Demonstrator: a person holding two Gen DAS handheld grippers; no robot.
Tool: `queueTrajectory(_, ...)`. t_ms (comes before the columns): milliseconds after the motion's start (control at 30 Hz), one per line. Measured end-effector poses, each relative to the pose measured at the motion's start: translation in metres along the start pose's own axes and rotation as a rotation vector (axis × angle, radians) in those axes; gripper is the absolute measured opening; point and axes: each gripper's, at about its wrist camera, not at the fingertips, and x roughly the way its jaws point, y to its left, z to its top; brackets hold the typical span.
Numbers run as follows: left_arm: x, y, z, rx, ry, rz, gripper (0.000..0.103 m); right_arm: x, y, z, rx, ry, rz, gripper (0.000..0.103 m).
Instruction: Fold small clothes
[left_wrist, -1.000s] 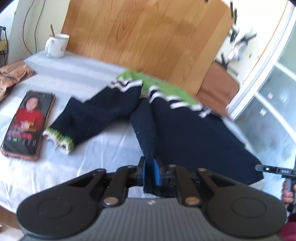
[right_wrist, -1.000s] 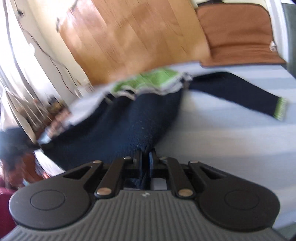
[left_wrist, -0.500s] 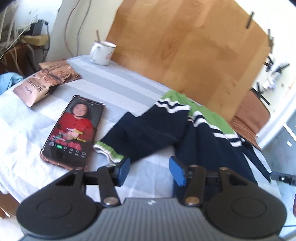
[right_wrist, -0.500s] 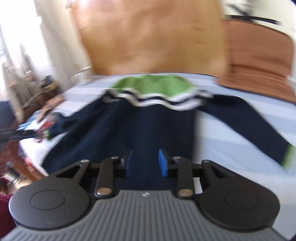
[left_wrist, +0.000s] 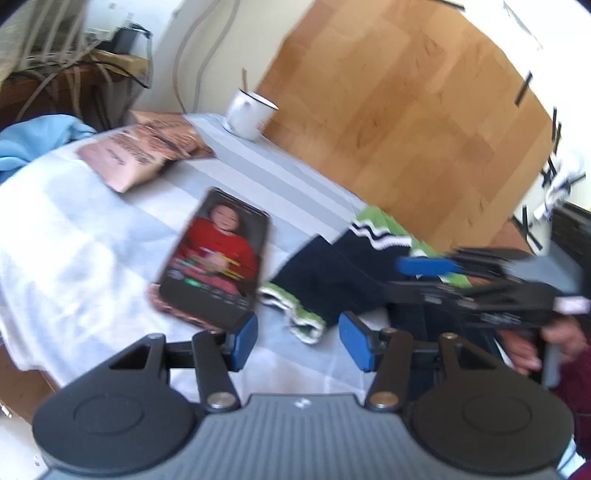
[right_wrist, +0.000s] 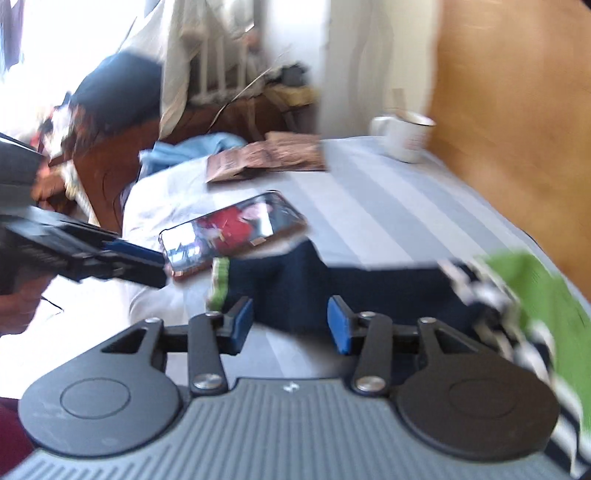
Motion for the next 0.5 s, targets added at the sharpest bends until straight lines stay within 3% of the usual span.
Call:
queueTrajectory(100, -0.008, 0.011, 0.001, -0.021, -0.023, -0.005, 0.050, 0.049, -0.013, 0.019, 0.031, 0.088, -0.015, 0.050)
queueTrajectory(133, -0.008, 0.013, 0.003, -0.024, -0.024, -0.006, 0.050, 0.064, -0.023, 0.022, 0.072, 0.133, 0.009, 0.038)
queueTrajectory(167, -0.008, 0.014, 0.005, -0.025, -0.025, -0.005, 0.050, 0.072, -0.031, 0.023, 0.116, 0.169, 0.038, 0.010)
queueTrajectory(200, -0.008, 0.015, 0.006, -0.025, -0.027, -0.004, 0.050, 0.076, -0.041, 0.028, 0.163, 0.167, 0.062, 0.010)
queueTrajectory(267, -0.005, 0.016, 0.010, -0.026, -0.026, -0.004, 0.050, 0.065, -0.053, 0.048, 0.209, 0.089, 0.085, 0.010)
queueTrajectory(433, 0.020, 0.001, 0.029, -0.001, -0.008, -0.013, 0.050, -0.021, -0.101, 0.137, 0.343, -0.284, 0.176, 0.010)
queueTrajectory(500, 0.035, -0.013, 0.038, 0.026, 0.000, -0.037, 0.050, -0.047, -0.128, 0.155, 0.379, -0.374, 0.172, 0.010)
